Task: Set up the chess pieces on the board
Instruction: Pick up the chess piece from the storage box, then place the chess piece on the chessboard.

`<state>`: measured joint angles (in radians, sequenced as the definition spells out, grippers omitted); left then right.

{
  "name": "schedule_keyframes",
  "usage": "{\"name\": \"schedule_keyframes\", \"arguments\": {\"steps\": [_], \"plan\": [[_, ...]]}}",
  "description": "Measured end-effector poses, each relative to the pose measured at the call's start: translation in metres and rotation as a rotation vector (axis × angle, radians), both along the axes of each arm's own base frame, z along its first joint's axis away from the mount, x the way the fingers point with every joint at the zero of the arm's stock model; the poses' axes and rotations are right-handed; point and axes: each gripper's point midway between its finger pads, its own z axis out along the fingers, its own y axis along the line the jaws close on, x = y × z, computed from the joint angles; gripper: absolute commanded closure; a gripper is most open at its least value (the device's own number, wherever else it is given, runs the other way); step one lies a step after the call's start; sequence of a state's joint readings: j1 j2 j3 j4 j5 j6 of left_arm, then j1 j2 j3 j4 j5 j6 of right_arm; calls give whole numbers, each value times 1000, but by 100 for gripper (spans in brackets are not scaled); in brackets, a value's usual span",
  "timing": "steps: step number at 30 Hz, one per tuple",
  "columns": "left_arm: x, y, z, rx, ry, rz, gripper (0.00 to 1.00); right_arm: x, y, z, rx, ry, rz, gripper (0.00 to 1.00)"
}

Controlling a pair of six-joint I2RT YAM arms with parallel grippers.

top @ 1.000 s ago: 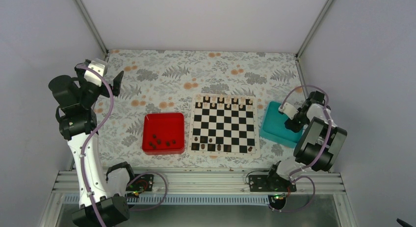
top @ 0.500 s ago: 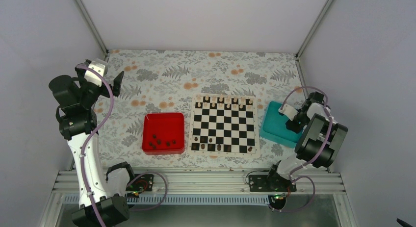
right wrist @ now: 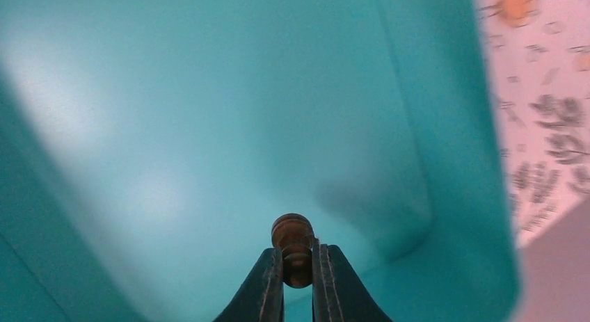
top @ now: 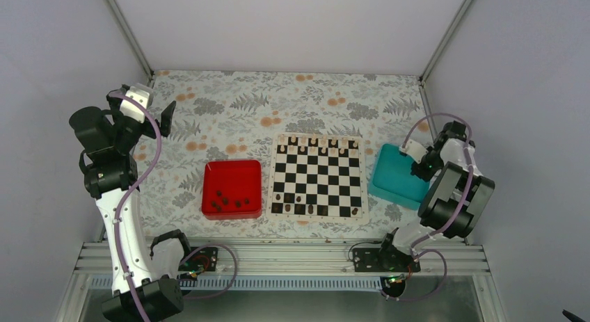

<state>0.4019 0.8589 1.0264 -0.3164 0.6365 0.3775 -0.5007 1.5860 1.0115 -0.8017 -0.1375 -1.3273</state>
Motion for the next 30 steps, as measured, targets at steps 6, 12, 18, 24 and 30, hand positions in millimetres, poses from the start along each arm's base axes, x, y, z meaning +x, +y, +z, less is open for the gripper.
{"name": "schedule_keyframes", "arguments": {"steps": [6, 12, 18, 24, 30], "plan": [[-1, -1, 1, 1, -3, -2, 0, 10, -2, 49, -21, -53, 17, 96], [0, -1, 1, 0, -3, -5, 0, 13, 44, 117, -31, -150, 143, 96], [3, -4, -2, -3, 4, -16, 0, -5, 150, 129, 59, -122, 392, 96], [7, -3, -6, -8, 20, -19, 0, -32, 218, 106, 126, -17, 522, 96], [9, -5, -7, -6, 23, -19, 0, -55, 269, 73, 148, 99, 616, 96]]}}
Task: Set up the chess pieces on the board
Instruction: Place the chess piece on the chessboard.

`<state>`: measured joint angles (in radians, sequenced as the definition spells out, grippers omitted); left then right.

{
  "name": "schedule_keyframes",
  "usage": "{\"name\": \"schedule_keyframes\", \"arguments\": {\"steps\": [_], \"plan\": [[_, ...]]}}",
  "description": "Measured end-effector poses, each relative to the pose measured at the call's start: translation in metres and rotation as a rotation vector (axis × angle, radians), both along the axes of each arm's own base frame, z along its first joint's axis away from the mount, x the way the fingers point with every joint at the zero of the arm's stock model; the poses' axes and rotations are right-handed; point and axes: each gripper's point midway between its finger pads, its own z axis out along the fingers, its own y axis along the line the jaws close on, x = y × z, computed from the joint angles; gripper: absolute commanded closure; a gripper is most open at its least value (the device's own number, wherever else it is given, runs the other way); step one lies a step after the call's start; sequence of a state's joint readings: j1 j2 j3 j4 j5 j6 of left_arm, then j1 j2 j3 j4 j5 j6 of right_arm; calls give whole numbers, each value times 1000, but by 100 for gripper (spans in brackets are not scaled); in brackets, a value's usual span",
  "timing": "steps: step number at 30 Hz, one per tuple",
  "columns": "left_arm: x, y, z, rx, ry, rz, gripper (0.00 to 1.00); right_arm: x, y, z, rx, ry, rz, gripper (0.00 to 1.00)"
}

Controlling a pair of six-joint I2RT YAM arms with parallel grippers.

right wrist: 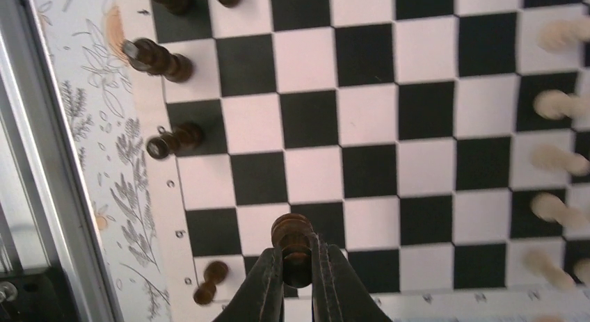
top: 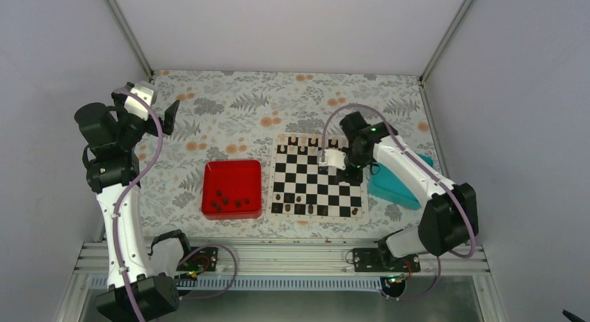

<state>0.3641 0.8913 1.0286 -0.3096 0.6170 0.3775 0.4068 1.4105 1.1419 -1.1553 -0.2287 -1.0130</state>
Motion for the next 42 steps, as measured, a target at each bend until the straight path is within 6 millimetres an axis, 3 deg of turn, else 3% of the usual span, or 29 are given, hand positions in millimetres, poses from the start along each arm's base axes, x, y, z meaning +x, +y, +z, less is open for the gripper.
{"name": "schedule_keyframes", "arguments": {"steps": [9, 15, 42], "plan": [[3, -1, -2, 7, 5, 6, 0, -14, 51, -31, -9, 56, 87, 96], [3, -2, -2, 13, 4, 9, 0, -19, 71, -55, -33, 90, 122, 96], [0, -3, 2, 27, -15, 20, 0, -25, 87, -96, -57, 107, 136, 96]]}}
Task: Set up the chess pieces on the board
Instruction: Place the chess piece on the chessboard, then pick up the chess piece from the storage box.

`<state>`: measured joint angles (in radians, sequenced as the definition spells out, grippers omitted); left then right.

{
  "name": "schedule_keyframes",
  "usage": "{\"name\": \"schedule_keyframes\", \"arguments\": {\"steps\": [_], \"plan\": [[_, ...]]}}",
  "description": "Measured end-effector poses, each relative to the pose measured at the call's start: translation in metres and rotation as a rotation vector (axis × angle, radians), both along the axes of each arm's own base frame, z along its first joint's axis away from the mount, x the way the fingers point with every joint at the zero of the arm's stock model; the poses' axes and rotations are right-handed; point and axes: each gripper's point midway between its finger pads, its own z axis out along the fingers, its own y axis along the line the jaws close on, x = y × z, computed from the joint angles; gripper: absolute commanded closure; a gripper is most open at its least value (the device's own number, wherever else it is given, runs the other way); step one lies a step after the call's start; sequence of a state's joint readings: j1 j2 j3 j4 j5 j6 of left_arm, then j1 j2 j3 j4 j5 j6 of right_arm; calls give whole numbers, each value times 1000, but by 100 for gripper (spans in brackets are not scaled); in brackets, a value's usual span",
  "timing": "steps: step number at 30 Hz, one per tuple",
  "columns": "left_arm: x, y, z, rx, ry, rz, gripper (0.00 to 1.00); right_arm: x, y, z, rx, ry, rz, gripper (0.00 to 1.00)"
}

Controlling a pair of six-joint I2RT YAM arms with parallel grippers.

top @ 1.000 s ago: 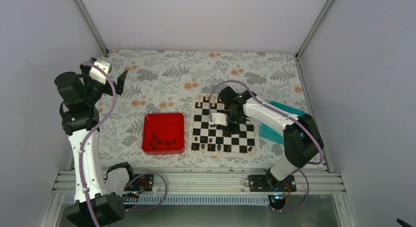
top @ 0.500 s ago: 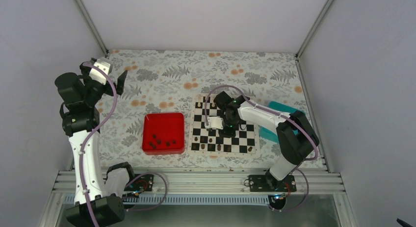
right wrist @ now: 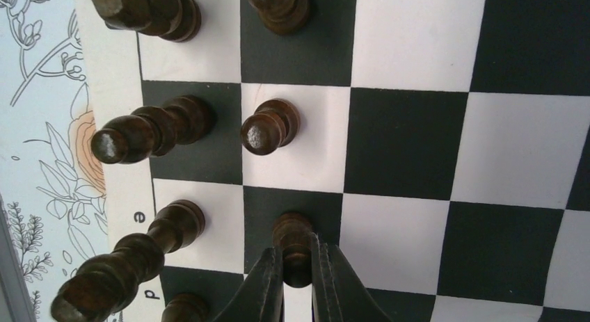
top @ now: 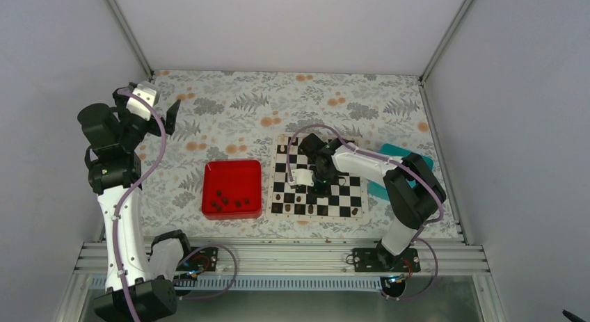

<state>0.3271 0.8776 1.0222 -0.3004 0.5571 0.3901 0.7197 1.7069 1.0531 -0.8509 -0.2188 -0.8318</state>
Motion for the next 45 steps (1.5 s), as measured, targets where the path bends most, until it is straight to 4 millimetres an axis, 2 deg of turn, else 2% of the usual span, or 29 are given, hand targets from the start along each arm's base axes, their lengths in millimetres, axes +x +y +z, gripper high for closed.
{"name": "schedule_keyframes", "arguments": {"steps": [8, 17, 25, 32, 35, 38, 42, 45], "plan": [[0, -1, 0, 0, 0, -2, 0, 0, 0, -1, 1, -3, 0, 91], [0, -1, 0, 3, 0, -4, 0, 3, -4, 1, -16, -25, -18, 74], [0, -1, 0, 12, -2, -6, 0, 10, -1, 38, 29, -97, -23, 67], [0, -1, 0, 16, -3, -6, 0, 19, 7, 68, 64, -132, -28, 67], [0, -1, 0, 16, -3, -7, 0, 33, 25, 95, 105, -163, -32, 67], [2, -1, -1, 15, 1, -3, 0, 49, 61, 120, 167, -207, -13, 67], [7, 3, -4, 22, 21, 14, 0, 52, 111, 132, 218, -213, 40, 69], [9, 8, -6, 46, 28, 36, 0, 46, 148, 131, 243, -207, 88, 70]]}}
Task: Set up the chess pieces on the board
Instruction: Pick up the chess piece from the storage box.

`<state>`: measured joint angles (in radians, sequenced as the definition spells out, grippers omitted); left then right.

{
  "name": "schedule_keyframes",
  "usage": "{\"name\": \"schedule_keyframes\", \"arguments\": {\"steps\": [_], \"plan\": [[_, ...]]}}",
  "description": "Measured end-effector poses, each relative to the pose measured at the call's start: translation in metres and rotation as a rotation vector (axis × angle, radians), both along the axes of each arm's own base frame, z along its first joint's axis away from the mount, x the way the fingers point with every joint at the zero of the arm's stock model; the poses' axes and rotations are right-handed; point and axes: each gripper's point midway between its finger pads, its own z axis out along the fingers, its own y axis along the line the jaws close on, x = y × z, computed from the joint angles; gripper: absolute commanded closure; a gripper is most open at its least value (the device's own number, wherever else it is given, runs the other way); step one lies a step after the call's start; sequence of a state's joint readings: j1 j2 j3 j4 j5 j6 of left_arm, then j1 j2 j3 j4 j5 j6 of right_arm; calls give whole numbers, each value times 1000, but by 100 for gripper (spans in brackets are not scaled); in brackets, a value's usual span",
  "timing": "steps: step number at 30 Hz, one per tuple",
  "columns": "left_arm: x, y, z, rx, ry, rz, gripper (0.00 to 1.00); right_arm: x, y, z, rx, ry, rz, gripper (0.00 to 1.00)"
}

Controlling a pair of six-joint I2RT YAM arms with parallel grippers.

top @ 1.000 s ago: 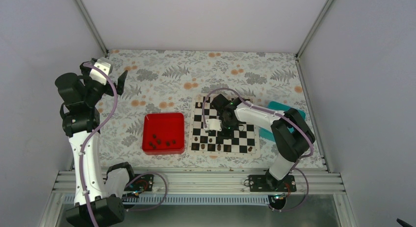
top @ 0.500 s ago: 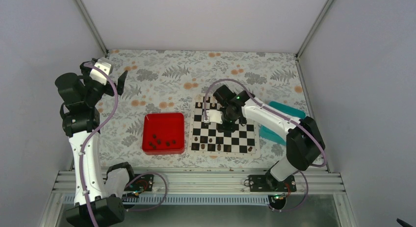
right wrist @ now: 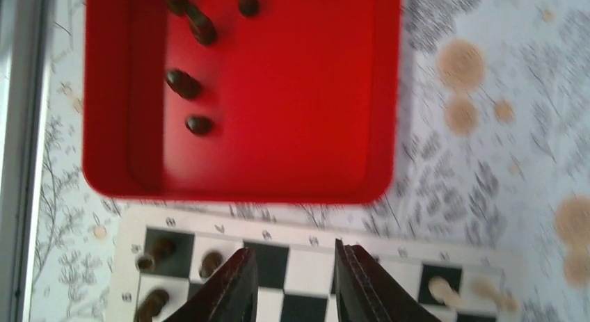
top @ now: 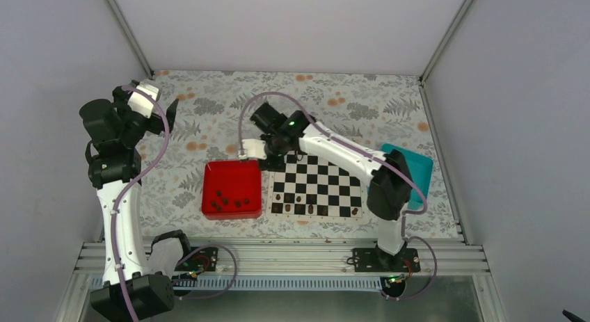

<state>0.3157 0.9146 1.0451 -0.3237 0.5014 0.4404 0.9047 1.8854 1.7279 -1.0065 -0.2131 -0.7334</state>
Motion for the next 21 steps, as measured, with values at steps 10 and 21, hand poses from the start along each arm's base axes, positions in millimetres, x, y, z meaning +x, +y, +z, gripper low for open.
{"name": "schedule_keyframes", "arguments": {"steps": [10, 21], "plan": [[4, 11, -9, 75, 14, 48, 0, -55, 71, -51, -53, 49, 178, 70], [7, 15, -42, 67, 75, 57, 0, -78, 87, -96, -124, 89, 234, 71]]}}
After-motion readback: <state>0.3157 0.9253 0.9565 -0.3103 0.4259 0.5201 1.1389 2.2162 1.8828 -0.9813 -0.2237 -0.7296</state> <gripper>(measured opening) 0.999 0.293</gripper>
